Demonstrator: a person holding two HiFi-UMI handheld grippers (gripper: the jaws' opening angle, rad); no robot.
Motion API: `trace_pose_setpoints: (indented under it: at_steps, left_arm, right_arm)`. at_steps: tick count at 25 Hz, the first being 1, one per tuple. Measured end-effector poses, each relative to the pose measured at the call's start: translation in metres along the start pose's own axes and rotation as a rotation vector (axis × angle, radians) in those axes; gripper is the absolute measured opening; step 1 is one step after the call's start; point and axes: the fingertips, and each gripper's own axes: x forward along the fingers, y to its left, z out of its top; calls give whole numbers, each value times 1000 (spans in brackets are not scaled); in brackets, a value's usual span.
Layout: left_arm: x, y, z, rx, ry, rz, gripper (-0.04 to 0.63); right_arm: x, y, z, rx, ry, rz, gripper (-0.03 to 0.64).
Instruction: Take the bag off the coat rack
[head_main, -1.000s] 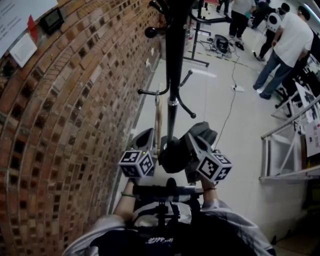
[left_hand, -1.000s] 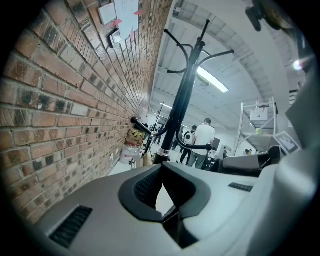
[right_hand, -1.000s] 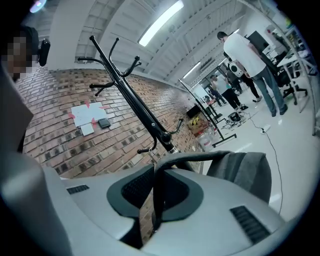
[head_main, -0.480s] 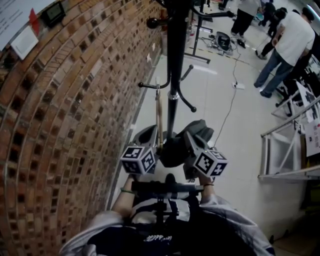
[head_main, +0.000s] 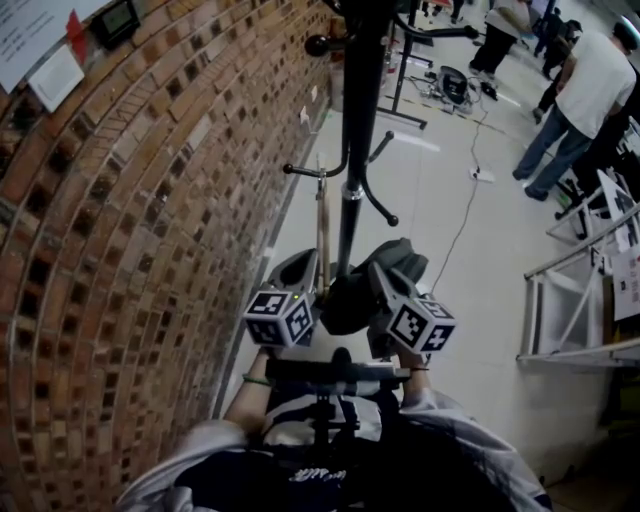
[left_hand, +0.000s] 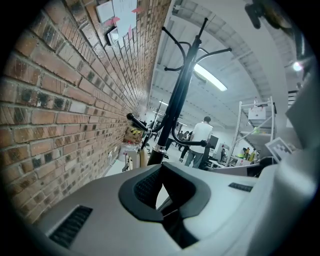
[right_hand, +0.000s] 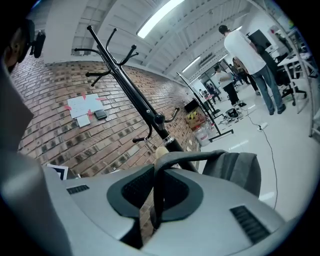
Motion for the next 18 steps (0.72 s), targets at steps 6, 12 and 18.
trace_pose_setpoints:
  at_steps: [6, 12, 18]
  left_arm:
    - [1, -2, 0, 0, 3, -4, 8]
    - [-2, 2, 1, 4, 2, 12, 8]
    - [-1, 5, -1, 2, -11, 19, 8]
  right_arm:
    - [1, 1, 3, -4, -1, -11, 38]
    - [3, 0, -1, -5, 8, -7, 38]
    - [1, 1, 2, -23, 10, -10, 38]
